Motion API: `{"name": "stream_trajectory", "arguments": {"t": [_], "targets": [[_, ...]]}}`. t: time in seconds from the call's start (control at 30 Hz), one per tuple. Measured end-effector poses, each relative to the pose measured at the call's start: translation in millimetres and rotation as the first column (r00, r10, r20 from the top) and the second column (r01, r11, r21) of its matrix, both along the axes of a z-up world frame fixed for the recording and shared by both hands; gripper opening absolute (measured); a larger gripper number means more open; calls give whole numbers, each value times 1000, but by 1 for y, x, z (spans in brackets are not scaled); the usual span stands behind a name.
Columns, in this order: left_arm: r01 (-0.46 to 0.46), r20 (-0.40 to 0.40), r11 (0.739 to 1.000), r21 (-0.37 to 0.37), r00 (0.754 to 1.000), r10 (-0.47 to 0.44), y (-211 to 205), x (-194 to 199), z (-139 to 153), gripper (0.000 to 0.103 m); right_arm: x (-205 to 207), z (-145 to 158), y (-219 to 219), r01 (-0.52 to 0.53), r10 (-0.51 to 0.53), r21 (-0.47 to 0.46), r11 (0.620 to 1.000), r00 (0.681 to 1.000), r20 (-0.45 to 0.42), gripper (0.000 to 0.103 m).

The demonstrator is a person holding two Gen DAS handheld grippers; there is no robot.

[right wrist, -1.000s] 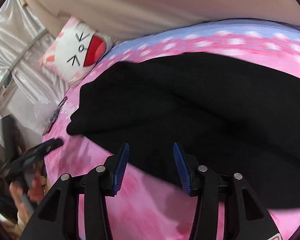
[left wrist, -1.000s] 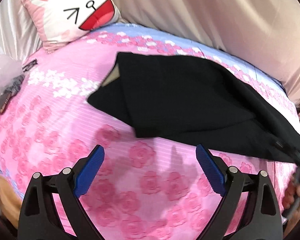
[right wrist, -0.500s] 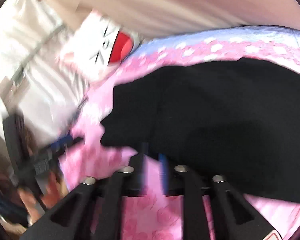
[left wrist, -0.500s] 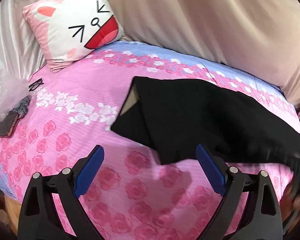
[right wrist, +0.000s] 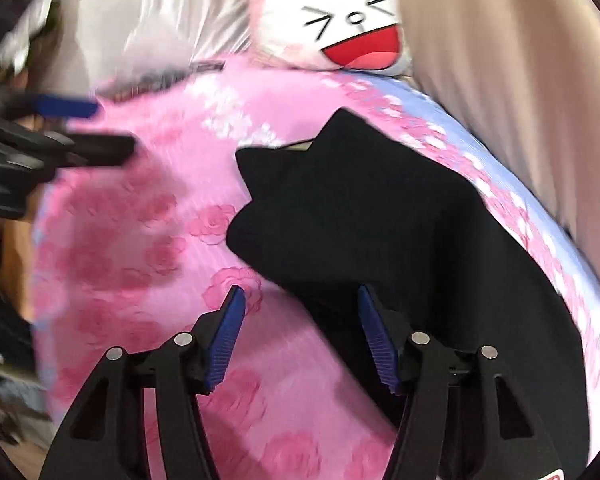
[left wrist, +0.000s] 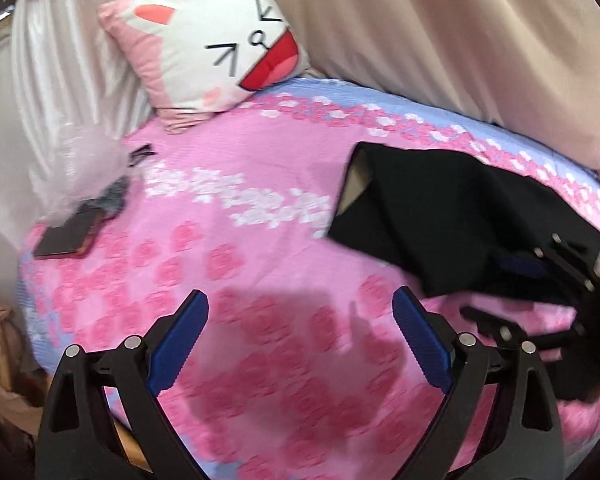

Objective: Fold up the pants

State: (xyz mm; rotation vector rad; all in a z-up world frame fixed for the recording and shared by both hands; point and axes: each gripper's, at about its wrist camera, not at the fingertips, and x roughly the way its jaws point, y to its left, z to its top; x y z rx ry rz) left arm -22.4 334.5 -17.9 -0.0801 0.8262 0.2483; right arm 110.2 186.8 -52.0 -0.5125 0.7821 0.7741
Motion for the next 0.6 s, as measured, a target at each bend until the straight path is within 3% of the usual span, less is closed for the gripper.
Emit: {"name": "stream_trajectory", "arguments": {"t": [0.03,0.07,0.13,0.23,0.27,0.33,0.4,0.5,0.6], "targets": [[-13,-3,1000,6,1000,13,4,-5,-1,91,6,-4,7,-12,12,-2,1000,1000,-15,24],[-29,-6,1000,7,1000,29,10,-10,-1,91,15,-4,11,-10,11,14,1000,998,-65,9],[-57,-3,998,5,998,57,19,-17,-1,91,33,11,20,-5,25,131,991,988,-155,9],[-93,5,996,0,996,93,29,-19,3,91,44,41,46,19,13,242,970,991,-133,2],[-97,7,995,0,995,97,29,-19,4,91,51,43,64,-5,55,289,957,984,-168,2],[-102,9,995,1,995,102,29,-18,8,91,57,16,98,-36,108,239,970,948,-298,5],[-92,25,996,0,995,92,26,-16,15,91,52,-11,113,-39,112,202,979,926,-360,5],[-73,60,997,4,996,72,20,-13,25,92,46,10,55,66,79,370,927,929,-363,9],[-26,80,1000,-2,996,26,4,6,30,92,47,39,-38,211,-93,413,886,953,-287,18]]}}
